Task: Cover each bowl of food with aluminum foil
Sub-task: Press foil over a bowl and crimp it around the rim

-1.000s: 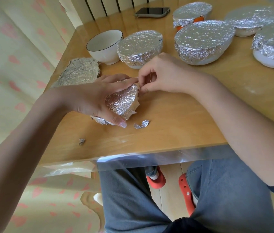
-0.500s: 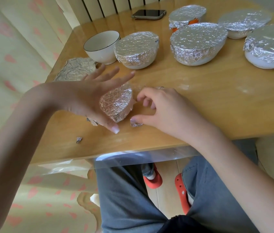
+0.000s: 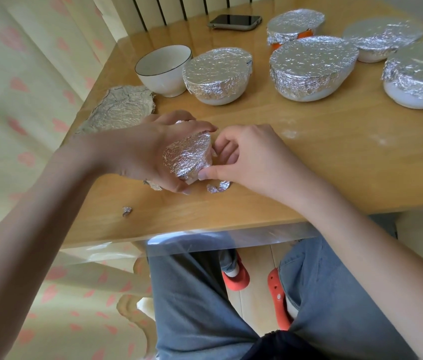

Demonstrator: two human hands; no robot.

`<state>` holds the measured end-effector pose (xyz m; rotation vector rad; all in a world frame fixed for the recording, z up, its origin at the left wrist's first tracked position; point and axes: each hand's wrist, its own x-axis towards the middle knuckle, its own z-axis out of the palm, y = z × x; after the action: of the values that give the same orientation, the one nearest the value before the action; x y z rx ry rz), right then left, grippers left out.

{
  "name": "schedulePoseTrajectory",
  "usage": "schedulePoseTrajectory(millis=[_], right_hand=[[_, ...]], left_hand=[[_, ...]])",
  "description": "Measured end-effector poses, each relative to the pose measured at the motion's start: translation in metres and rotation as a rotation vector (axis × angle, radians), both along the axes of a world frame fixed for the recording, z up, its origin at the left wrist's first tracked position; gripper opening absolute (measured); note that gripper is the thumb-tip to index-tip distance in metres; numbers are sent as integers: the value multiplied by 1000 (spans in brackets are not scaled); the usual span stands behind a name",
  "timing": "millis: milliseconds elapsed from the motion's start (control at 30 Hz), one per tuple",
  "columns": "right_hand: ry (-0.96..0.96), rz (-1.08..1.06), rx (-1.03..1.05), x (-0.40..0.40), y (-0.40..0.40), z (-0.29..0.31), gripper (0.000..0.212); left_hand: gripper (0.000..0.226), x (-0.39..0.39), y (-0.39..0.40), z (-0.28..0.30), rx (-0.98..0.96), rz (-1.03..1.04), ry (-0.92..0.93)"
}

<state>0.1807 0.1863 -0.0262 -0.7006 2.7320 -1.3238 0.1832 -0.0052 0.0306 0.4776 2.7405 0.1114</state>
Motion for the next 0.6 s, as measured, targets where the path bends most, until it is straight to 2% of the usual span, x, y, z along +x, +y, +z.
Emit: schedulePoseTrajectory(millis=[233, 367, 467, 600], right_hand=[[-18, -25, -41, 10, 2, -3, 45], [13, -21, -47, 6, -2, -4, 37], [19, -19, -42, 2, -4, -3, 35], [18, -20, -16, 0, -5, -4, 37]], left_hand=[[95, -1, -3, -5, -10, -3, 30], [98, -2, -2, -4, -12, 1, 10], [103, 2, 1, -3, -72, -2, -8], [99, 10, 9, -5, -141, 35, -42]])
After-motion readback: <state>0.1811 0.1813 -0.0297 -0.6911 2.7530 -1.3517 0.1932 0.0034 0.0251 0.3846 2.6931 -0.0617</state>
